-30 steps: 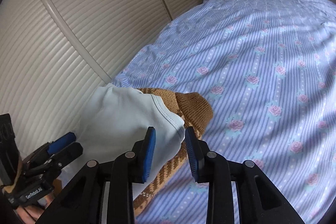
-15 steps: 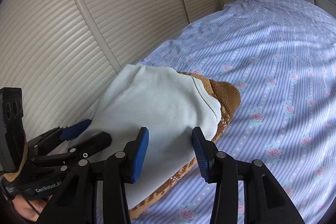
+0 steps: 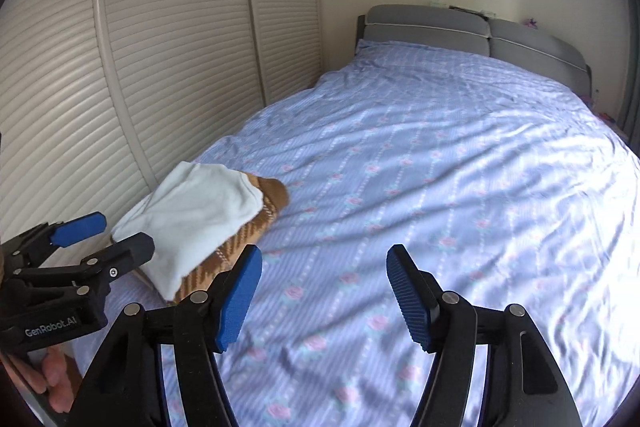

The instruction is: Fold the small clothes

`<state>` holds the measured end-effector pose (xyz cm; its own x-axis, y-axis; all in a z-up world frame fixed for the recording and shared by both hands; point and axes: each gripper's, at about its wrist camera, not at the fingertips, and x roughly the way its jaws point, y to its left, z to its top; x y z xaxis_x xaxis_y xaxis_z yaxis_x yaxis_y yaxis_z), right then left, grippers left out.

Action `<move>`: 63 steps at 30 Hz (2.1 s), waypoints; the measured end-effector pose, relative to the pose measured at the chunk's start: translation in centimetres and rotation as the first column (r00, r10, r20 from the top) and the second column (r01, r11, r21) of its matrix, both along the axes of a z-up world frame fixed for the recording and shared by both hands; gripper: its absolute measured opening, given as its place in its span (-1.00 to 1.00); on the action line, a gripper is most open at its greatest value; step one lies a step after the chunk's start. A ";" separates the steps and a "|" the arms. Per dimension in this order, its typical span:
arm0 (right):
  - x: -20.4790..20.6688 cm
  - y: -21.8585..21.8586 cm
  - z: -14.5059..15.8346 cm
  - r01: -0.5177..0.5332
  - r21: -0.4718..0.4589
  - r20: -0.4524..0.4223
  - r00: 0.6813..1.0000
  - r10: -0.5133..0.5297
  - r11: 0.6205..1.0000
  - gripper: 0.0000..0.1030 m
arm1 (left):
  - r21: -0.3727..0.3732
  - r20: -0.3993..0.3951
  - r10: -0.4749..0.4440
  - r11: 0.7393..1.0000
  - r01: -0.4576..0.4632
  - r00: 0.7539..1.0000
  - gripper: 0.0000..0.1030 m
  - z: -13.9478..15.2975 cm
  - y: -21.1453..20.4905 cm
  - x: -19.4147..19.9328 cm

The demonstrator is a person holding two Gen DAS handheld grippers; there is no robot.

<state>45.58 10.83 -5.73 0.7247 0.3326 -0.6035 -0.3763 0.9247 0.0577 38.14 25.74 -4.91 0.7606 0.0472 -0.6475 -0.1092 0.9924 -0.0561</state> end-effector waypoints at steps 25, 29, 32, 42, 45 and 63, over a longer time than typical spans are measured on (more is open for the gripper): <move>-24.7 -33.8 4.2 0.494 -0.024 0.084 0.867 -0.490 0.869 0.63 | 0.095 0.069 -0.245 0.967 0.239 0.967 0.97 2.9 -29.5 -18.9; -27.5 -35.3 4.9 0.500 -0.004 0.093 0.862 -0.498 0.866 0.67 | 0.107 0.068 -0.246 0.965 0.238 0.967 1.00 2.9 -31.0 -21.6; -29.4 -35.6 5.3 0.491 -0.010 0.112 0.866 -0.487 0.871 0.72 | 0.096 0.066 -0.224 0.971 0.217 0.972 1.00 3.0 -31.3 -23.6; -33.8 -35.2 5.9 0.443 0.000 0.141 0.887 -0.439 0.896 0.76 | 0.090 0.073 -0.139 0.987 0.132 0.988 1.00 2.3 -29.2 -27.9; -34.3 -34.7 6.1 0.435 -0.004 0.156 0.890 -0.429 0.900 0.77 | 0.080 0.079 -0.115 0.991 0.109 0.990 1.00 1.9 -28.4 -28.5; -35.2 -33.7 6.5 0.412 0.004 0.157 0.900 -0.407 0.911 0.77 | 0.060 0.120 -0.097 0.994 0.090 0.988 1.00 3.9 -27.0 -29.5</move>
